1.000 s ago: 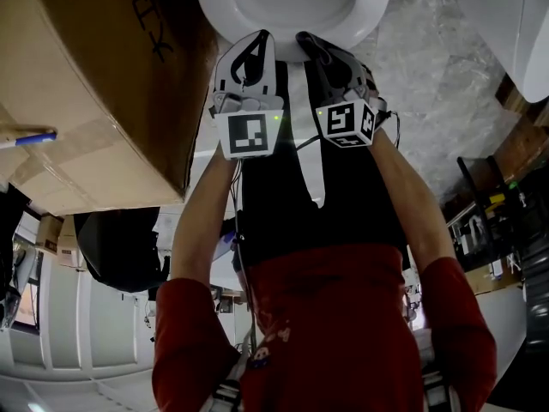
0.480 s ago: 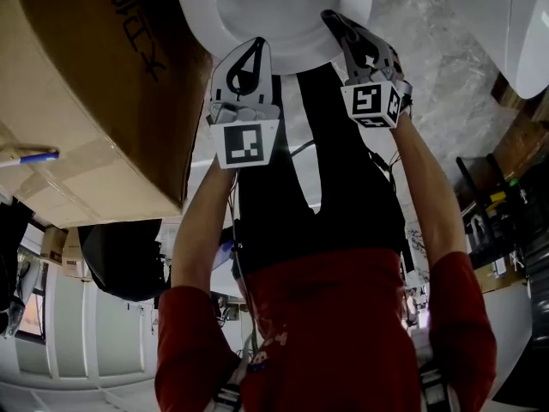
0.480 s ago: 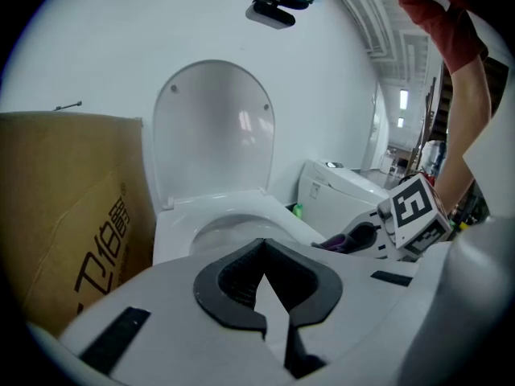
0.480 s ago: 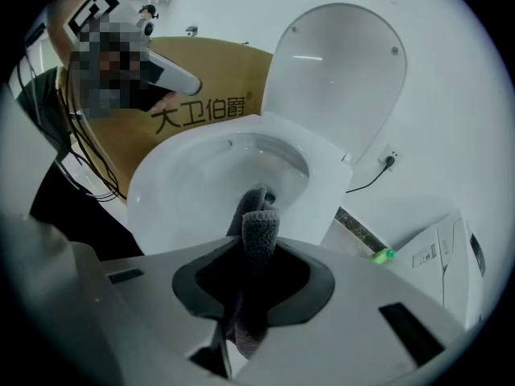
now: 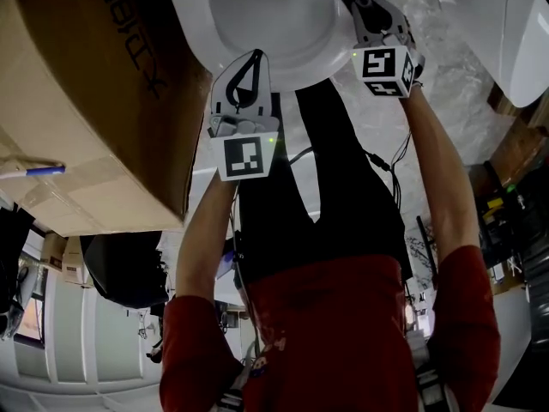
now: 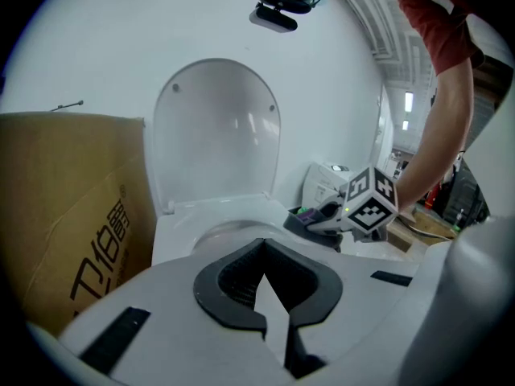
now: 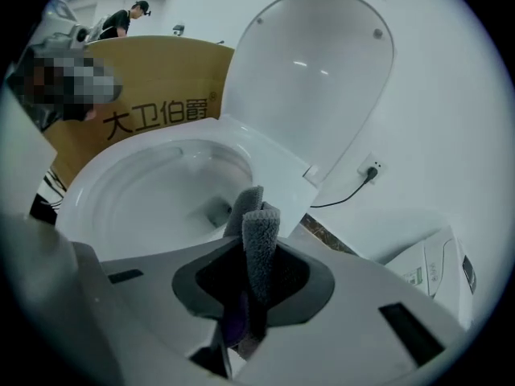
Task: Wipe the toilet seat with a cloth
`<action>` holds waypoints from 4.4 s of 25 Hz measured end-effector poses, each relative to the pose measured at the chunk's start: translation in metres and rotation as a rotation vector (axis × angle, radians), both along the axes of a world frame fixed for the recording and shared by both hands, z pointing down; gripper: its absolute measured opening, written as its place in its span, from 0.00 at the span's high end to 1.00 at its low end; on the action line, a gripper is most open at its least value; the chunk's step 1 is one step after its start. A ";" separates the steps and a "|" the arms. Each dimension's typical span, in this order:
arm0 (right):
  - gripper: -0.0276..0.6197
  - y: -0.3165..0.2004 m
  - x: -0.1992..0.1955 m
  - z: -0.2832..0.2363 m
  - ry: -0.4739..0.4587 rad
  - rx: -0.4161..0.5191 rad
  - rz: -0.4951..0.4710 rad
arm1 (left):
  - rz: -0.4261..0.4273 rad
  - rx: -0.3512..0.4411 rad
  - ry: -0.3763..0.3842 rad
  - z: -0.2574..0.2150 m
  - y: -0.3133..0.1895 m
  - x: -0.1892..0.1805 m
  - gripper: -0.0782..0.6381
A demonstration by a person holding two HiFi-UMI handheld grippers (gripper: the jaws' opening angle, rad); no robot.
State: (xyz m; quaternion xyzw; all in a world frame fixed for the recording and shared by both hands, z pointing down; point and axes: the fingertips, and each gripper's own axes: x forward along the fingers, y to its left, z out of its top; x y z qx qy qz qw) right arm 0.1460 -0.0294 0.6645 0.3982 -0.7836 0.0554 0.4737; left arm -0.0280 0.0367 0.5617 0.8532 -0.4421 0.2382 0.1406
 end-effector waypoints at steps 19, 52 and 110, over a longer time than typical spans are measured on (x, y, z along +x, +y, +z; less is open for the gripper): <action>0.87 -0.125 0.000 -0.012 -0.097 0.034 0.579 | -0.100 -0.011 0.052 -0.003 -0.025 -0.023 0.87; 0.87 -0.129 -0.290 -0.022 -0.225 0.021 0.045 | -0.470 -0.035 0.163 -0.017 0.011 -0.165 0.87; 0.87 0.236 -0.097 -0.004 0.122 -0.301 -1.041 | -0.346 0.093 0.120 -0.101 0.037 -0.057 0.87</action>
